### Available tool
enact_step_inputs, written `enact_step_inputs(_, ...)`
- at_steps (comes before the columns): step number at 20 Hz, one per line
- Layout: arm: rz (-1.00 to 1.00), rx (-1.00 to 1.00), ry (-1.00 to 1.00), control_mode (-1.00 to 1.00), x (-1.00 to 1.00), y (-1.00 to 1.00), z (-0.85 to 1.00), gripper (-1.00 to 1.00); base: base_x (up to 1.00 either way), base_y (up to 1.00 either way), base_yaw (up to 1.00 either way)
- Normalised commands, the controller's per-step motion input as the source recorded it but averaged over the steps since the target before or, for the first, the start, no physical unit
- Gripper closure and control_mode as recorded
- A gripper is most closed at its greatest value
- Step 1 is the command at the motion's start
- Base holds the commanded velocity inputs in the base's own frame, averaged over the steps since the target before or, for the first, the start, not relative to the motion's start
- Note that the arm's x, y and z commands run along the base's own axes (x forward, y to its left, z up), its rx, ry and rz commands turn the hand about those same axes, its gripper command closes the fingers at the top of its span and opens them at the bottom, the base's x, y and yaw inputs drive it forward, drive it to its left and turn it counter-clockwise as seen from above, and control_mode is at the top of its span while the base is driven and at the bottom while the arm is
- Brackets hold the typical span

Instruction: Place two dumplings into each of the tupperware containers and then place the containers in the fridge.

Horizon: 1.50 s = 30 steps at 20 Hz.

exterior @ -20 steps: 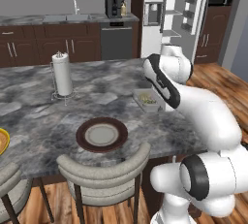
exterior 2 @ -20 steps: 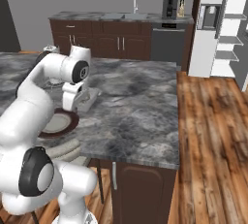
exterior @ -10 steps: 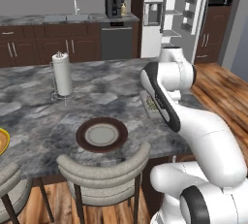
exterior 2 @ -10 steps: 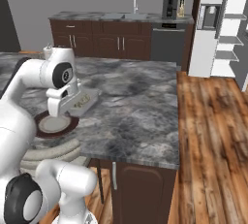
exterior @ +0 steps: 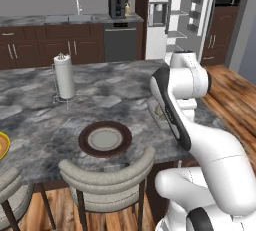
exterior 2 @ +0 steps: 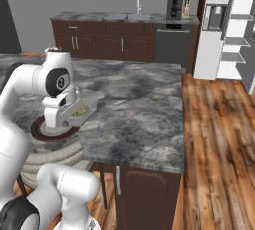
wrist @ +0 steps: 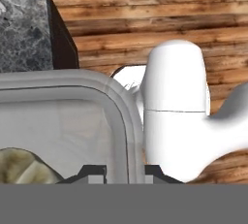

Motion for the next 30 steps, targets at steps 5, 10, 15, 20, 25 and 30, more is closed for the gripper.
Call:
enact_step_inputs(5, 0.02, 0.0, 0.0, -1.0, -0.07, 0.05, 0.01, 1.0, 0.0, 0.0, 0.0)
enact_step_inputs(10, 0.0, 0.0, 0.0, -1.0, 0.0, 0.0, 0.0, 1.0, 0.0, 0.0, 0.0)
enact_step_inputs(15, 0.0, 0.0, 0.0, -1.0, -0.03, 0.09, 0.0, 1.0, 0.0, 0.0, 0.0)
enact_step_inputs(20, 0.0, 0.0, -0.02, 1.0, -0.04, 0.0, 0.0, 1.0, -0.03, 0.0, 0.0)
enact_step_inputs(25, 0.0, 0.0, 0.0, 1.0, 0.0, 0.0, 0.0, 1.0, -0.58, -0.8, -0.04)
enact_step_inputs(30, 0.0, 0.0, 0.0, 1.0, 0.0, 0.0, 0.0, 1.0, -0.39, -1.0, -0.08)
